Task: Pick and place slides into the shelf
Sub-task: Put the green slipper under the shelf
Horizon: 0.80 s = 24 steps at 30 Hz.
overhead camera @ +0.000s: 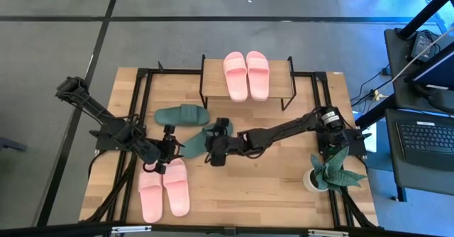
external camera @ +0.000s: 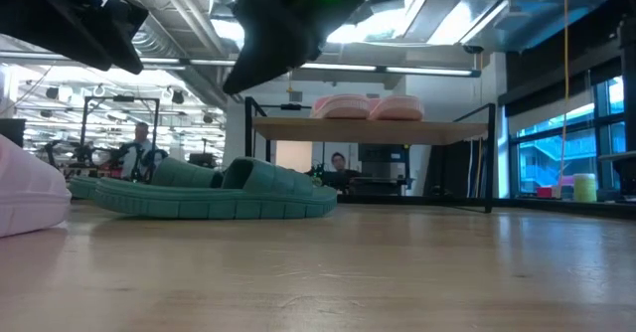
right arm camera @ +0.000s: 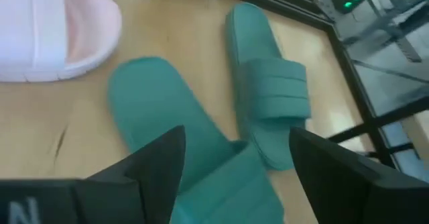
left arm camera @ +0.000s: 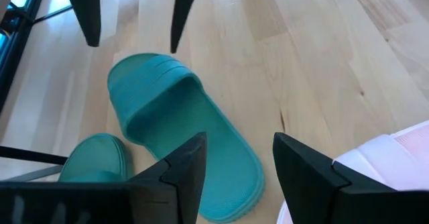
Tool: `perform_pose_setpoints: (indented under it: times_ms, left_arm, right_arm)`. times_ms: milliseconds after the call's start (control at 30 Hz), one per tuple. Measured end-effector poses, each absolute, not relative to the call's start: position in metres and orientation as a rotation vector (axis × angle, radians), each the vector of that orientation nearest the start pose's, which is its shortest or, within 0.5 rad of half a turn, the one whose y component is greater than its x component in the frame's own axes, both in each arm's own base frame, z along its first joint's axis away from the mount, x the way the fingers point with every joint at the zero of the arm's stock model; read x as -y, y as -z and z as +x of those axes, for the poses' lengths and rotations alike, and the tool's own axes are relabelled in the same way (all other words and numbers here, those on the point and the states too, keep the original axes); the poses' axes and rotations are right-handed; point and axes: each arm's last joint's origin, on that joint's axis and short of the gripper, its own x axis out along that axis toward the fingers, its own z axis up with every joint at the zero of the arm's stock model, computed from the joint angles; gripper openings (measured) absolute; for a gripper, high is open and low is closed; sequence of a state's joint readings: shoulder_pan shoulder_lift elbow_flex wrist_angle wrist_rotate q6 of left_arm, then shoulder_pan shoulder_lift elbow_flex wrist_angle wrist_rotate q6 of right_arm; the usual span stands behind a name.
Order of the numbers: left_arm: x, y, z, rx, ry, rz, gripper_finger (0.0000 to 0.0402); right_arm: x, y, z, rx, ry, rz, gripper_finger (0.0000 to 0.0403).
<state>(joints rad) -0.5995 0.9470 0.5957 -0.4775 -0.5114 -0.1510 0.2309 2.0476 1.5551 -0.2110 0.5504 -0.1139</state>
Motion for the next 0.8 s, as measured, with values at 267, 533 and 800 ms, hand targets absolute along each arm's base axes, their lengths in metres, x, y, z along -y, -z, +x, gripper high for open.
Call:
perform_pose_setpoints:
  times_ms: [267,533,800]
  left_arm:
    - [0.089,-0.221,0.156,-0.707,0.029,0.298,0.0164]
    - [0.089,-0.221,0.156,-0.707,0.029,0.297,0.0164]
    - [0.089,-0.221,0.156,-0.707,0.029,0.297,0.0164]
  right_arm:
    - [-0.108,-0.212,0.440,-0.686,0.287,-0.256,0.0265]
    - [-0.109,-0.183,0.443,-0.743,0.347,-0.159,0.0265]
    - [-0.106,-0.147,0.451,-0.748,0.495,-0.267,0.0265]
